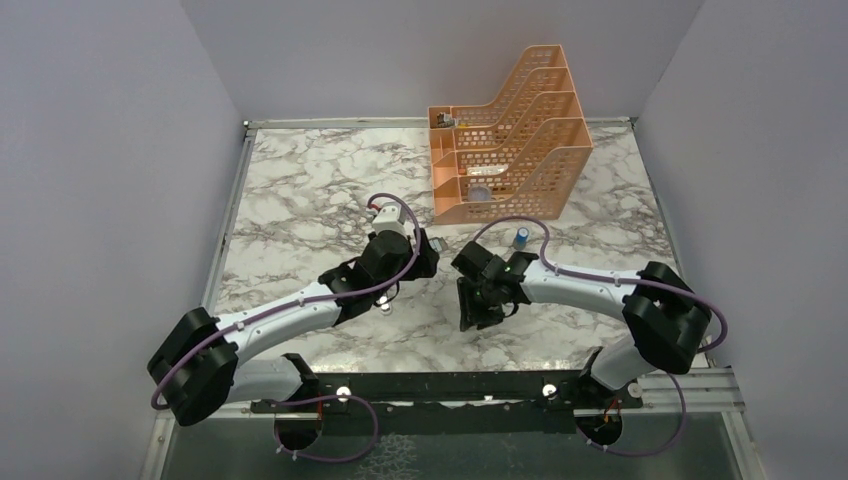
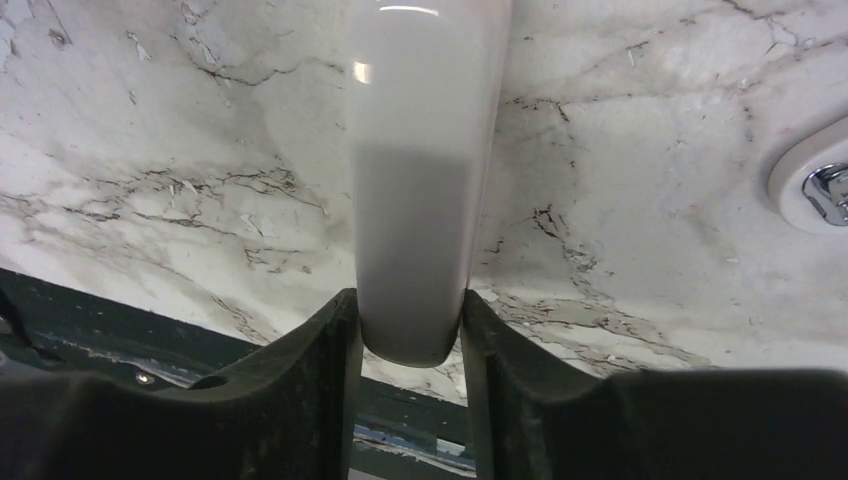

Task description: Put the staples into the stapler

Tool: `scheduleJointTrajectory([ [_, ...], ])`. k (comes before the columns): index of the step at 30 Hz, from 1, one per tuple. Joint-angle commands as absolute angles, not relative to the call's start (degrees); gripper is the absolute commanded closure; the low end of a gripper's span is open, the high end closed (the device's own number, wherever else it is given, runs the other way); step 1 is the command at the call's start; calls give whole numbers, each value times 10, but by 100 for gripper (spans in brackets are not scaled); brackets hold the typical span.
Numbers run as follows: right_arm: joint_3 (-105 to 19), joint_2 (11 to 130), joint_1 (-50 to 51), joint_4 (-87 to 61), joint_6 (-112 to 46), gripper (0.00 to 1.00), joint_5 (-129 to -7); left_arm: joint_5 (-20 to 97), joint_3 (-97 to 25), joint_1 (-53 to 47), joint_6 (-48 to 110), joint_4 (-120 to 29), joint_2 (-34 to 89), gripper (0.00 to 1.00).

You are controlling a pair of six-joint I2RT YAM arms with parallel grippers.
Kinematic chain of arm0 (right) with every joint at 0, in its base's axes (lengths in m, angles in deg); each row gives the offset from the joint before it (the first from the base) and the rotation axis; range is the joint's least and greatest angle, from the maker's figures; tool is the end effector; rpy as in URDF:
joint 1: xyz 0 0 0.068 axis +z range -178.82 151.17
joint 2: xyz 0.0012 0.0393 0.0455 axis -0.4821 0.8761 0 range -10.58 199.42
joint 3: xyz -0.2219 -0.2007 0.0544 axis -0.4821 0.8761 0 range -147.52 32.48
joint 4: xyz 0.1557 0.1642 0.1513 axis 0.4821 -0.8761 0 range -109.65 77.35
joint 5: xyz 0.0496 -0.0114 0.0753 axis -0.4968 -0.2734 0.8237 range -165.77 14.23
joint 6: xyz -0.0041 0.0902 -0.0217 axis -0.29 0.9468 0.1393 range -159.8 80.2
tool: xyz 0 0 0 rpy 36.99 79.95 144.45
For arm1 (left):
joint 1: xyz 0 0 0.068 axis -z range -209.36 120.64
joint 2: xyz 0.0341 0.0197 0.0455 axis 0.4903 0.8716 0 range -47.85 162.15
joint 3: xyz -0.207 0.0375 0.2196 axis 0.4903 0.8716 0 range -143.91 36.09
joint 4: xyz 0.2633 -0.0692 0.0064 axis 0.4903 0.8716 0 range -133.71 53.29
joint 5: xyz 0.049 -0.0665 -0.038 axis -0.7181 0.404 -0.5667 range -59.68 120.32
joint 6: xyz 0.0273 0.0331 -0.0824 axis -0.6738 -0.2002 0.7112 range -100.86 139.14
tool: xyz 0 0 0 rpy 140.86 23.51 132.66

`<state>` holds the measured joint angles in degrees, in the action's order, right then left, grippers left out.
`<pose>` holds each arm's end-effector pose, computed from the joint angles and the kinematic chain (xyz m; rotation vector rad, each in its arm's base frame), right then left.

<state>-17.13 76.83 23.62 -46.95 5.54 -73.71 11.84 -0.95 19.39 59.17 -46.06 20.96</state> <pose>0.1772 0.2352 0.1498 -0.1903 2.9326 0.3836 0.2152 -0.2053 0.2303 -0.0394 2.1140 -0.6151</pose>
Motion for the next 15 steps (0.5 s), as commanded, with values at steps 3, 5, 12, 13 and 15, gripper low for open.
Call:
scheduleJointTrajectory([
  [3, -185, 746, 239, -468, 77, 66, -772, 171, 5, 192, 589, -491, 216, 24],
  [5, -191, 736, 239, -470, 80, 69, -785, 186, 13, 193, 588, -500, 216, 25],
  [12, -198, 702, 226, -460, 113, 73, -820, 286, 41, 193, 558, -570, 235, 34],
  [13, -194, 697, 216, -449, 118, 73, -811, 291, 43, 193, 562, -575, 239, 35],
  [15, -180, 685, 193, -419, 131, 73, -784, 297, 46, 192, 576, -580, 244, 40],
])
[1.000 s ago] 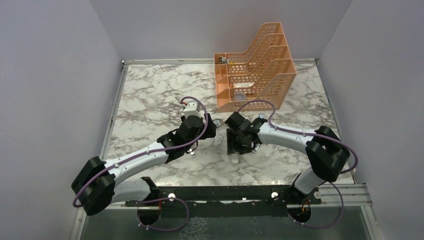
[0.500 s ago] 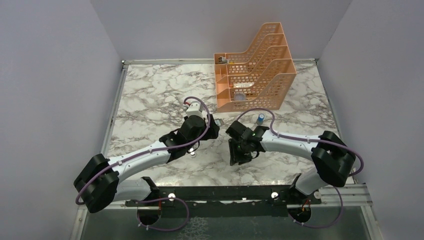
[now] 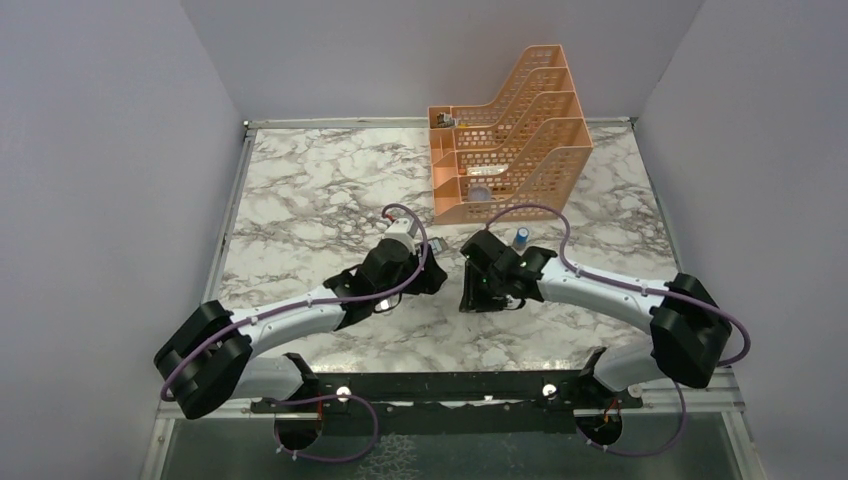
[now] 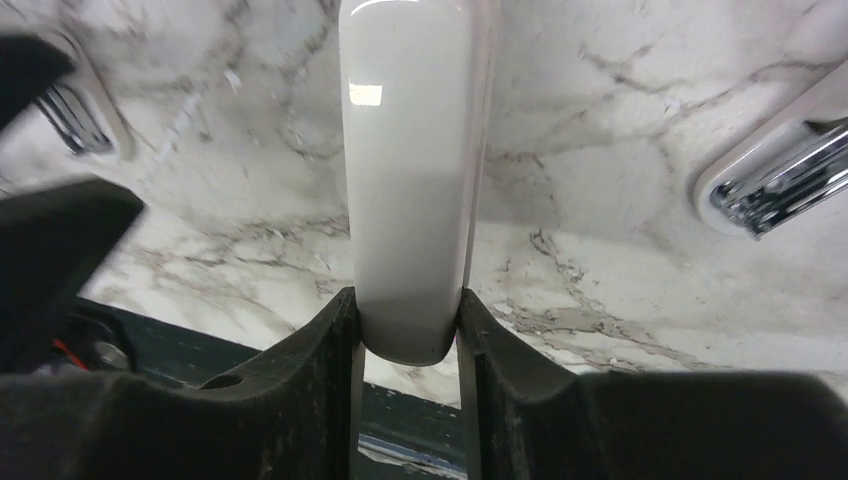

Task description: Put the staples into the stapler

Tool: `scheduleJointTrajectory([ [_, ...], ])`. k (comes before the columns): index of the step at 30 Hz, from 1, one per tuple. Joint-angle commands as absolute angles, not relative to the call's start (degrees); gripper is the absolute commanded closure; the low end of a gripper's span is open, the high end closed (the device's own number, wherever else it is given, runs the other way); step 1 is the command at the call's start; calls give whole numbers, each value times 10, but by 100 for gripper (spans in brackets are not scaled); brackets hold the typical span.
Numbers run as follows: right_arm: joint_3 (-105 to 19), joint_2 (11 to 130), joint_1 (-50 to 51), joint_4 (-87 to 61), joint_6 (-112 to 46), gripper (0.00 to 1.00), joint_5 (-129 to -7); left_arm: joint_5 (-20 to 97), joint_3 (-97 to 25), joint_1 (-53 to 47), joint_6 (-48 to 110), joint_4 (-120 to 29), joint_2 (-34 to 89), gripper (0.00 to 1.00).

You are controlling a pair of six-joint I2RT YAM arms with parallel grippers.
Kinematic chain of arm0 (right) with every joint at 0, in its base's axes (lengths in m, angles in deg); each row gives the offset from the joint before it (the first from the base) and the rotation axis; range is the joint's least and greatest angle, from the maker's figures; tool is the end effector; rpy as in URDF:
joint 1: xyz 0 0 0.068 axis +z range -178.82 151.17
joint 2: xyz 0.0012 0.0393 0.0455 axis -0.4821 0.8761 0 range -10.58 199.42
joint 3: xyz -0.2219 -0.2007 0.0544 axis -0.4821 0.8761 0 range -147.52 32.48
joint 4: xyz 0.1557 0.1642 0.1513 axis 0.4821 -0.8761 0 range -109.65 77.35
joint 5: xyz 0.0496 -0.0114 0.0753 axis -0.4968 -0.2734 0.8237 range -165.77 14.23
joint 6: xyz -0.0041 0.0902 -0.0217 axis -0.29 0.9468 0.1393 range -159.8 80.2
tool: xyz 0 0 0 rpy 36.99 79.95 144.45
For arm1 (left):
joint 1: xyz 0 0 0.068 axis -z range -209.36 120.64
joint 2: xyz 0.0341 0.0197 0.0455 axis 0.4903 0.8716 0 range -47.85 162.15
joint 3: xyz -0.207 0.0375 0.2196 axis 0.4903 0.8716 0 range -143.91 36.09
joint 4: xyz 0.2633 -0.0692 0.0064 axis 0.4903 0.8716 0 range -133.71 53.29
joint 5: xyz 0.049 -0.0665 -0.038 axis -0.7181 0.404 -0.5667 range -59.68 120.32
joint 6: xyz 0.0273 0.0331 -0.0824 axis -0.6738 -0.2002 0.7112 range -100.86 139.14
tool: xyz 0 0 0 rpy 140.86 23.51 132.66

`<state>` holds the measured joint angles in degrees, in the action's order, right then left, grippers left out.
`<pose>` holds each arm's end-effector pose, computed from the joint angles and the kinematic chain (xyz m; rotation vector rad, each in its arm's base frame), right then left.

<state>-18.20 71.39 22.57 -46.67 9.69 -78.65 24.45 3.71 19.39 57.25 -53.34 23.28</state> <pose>0.1872 0.2276 0.1818 -0.0310 2.7977 0.4274 0.2037 -0.2193 0.2035 0.1368 2.1773 -0.7994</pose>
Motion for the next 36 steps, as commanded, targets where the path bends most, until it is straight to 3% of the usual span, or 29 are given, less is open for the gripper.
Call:
scheduleJointTrajectory([
  [1, -171, 680, 179, -402, 139, 73, -767, 298, 49, 192, 585, -583, 244, 42],
  [12, -120, 653, 74, -271, 240, 73, -583, 373, 99, 193, 633, -681, 257, 44],
  [27, -98, 636, 50, -226, 307, 73, -462, 373, 126, 196, 633, -800, 279, 41],
  [30, -95, 629, 50, -225, 309, 73, -451, 358, 130, 196, 634, -806, 282, 47],
  [36, -102, 612, 44, -248, 301, 73, -448, 360, 136, 197, 632, -810, 293, 69],
])
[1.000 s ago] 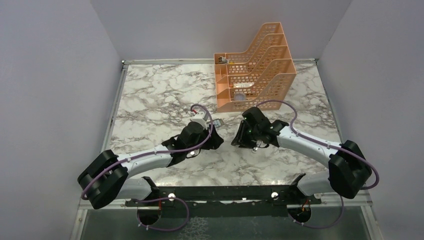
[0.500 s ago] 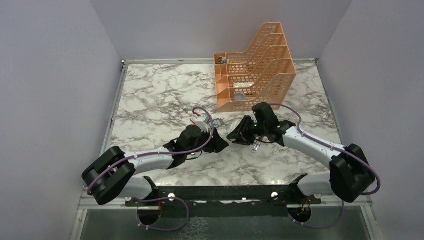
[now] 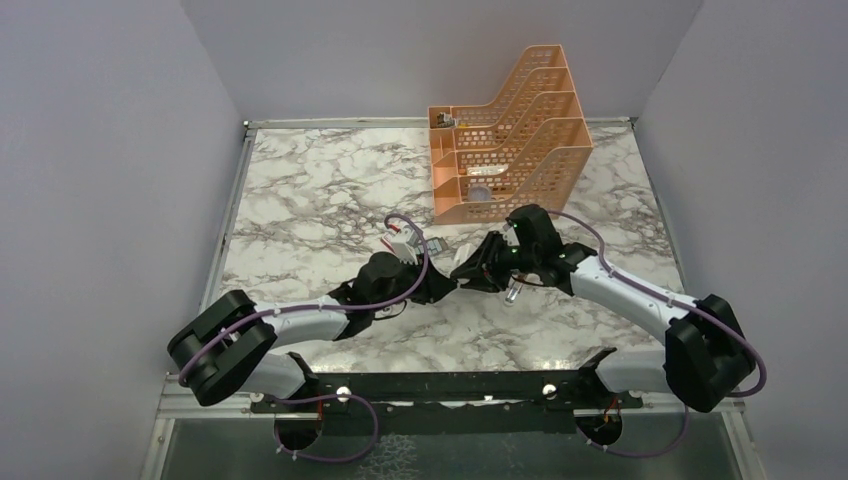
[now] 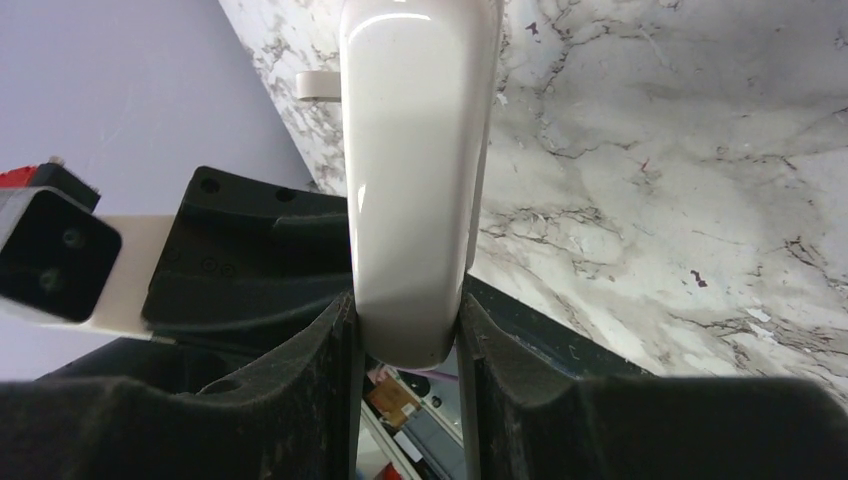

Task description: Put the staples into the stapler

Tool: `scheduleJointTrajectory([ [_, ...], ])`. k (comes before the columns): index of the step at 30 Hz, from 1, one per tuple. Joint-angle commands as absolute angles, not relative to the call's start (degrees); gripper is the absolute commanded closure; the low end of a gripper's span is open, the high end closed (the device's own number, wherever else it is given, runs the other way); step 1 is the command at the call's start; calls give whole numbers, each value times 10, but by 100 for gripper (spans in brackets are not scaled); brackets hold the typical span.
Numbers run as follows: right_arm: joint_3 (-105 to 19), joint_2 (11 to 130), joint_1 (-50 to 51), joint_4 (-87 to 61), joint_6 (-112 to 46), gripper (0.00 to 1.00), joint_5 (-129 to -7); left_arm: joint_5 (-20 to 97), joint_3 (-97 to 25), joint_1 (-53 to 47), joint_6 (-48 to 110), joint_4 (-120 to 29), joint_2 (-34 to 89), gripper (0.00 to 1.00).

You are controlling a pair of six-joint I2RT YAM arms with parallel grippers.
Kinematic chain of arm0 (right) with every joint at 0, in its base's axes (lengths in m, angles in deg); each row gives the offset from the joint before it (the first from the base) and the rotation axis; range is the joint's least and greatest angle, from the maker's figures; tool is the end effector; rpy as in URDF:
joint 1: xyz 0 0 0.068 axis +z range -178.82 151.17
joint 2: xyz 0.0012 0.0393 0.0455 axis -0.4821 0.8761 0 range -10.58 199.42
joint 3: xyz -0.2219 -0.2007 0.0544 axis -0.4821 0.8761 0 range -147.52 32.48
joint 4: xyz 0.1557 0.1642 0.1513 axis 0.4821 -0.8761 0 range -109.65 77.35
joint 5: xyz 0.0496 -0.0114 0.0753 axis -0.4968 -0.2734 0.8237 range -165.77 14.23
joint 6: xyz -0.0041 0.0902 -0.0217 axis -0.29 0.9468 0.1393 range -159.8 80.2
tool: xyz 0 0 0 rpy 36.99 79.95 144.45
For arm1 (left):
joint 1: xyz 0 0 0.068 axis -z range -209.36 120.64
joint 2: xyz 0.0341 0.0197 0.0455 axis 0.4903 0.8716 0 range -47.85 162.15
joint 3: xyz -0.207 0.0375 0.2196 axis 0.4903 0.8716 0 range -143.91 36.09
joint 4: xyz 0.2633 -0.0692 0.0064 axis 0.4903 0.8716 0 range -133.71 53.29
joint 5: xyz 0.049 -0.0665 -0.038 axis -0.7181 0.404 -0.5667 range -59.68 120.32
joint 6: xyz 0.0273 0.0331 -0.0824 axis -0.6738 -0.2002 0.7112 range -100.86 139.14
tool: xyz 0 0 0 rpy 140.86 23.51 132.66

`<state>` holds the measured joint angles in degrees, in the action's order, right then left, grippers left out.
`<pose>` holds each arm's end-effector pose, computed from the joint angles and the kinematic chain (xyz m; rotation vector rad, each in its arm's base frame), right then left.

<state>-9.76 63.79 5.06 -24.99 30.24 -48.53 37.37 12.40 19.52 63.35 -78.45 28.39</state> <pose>0.2237 0.1962 0.2093 0.5795 2.6633 1.3011 0.1913 -0.2348 0.1860 0.1773 2.0656 -1.1835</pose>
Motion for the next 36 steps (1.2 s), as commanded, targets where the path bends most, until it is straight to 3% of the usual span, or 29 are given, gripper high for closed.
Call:
scheduleJointTrajectory([
  [1, -103, 609, 41, -254, 297, 74, -448, 358, 140, 197, 629, -811, 292, 74],
  [8, -106, 589, -1, -316, 249, 73, -459, 351, 156, 197, 619, -810, 284, 100],
  [21, -142, 606, -80, -389, 140, 71, -569, 404, 141, 208, 591, -811, 336, 100],
  [36, -192, 675, -86, -381, 21, 64, -693, 447, 124, 239, 568, -824, 366, 100],
])
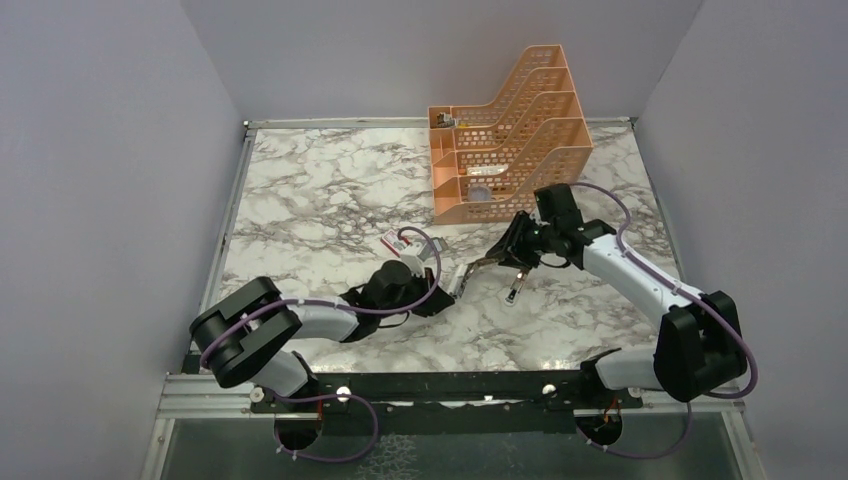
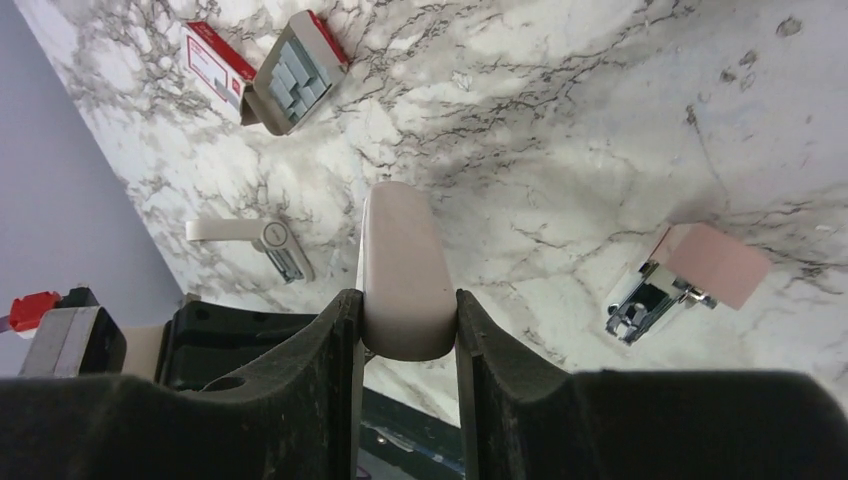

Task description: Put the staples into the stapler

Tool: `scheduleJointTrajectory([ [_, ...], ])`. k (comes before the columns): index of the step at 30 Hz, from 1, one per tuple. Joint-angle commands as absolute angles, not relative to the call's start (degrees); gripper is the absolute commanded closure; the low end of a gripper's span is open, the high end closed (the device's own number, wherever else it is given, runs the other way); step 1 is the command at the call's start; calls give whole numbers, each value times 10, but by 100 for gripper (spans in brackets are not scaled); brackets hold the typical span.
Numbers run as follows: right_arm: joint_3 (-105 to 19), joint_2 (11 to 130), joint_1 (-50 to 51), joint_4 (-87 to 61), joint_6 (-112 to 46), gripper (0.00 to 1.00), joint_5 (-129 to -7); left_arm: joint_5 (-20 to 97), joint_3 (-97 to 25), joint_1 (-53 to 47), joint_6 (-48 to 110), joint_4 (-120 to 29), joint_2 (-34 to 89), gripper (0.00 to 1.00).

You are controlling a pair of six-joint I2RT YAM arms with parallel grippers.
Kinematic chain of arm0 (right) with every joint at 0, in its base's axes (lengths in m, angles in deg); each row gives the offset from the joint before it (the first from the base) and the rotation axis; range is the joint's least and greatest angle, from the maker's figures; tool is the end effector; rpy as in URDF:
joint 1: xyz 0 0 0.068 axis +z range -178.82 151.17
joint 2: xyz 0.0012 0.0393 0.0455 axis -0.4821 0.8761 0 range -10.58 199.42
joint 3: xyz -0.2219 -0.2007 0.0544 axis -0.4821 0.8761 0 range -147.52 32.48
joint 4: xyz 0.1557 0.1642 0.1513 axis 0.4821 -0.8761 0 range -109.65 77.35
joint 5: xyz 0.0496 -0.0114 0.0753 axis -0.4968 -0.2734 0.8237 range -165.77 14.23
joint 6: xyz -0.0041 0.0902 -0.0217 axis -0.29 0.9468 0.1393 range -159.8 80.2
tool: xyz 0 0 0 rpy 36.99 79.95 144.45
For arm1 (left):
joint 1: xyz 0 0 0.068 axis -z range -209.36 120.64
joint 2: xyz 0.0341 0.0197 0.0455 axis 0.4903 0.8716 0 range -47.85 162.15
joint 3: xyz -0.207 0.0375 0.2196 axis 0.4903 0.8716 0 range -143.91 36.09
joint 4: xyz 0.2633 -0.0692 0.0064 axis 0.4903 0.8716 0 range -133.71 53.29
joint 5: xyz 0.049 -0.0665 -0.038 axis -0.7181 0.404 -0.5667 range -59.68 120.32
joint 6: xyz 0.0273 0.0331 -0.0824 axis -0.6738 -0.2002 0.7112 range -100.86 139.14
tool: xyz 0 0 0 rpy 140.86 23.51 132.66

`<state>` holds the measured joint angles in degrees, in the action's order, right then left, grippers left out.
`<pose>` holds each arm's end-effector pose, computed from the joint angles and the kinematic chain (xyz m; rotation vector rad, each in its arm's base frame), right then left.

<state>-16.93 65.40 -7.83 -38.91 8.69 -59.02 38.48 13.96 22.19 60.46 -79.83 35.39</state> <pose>0.2691 0.1289 0.2171 0.5023 2.6045 0.8283 0.1795 -0.2453 0.1458 0.2964 2.1871 -1.1260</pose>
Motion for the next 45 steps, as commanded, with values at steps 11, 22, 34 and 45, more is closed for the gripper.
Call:
scheduleJointTrajectory([
  [11, -205, 721, -86, -364, 12, 66, -743, 460, 117, 240, 564, -841, 413, 100],
  [22, -247, 724, -86, -402, 5, 69, -802, 464, 127, 240, 598, -862, 461, 90],
  [34, -285, 715, -64, -468, -63, 69, -771, 436, 98, 235, 627, -861, 510, 76],
  [45, -335, 751, -27, -510, -109, 66, -781, 444, 91, 235, 617, -861, 486, 62],
])
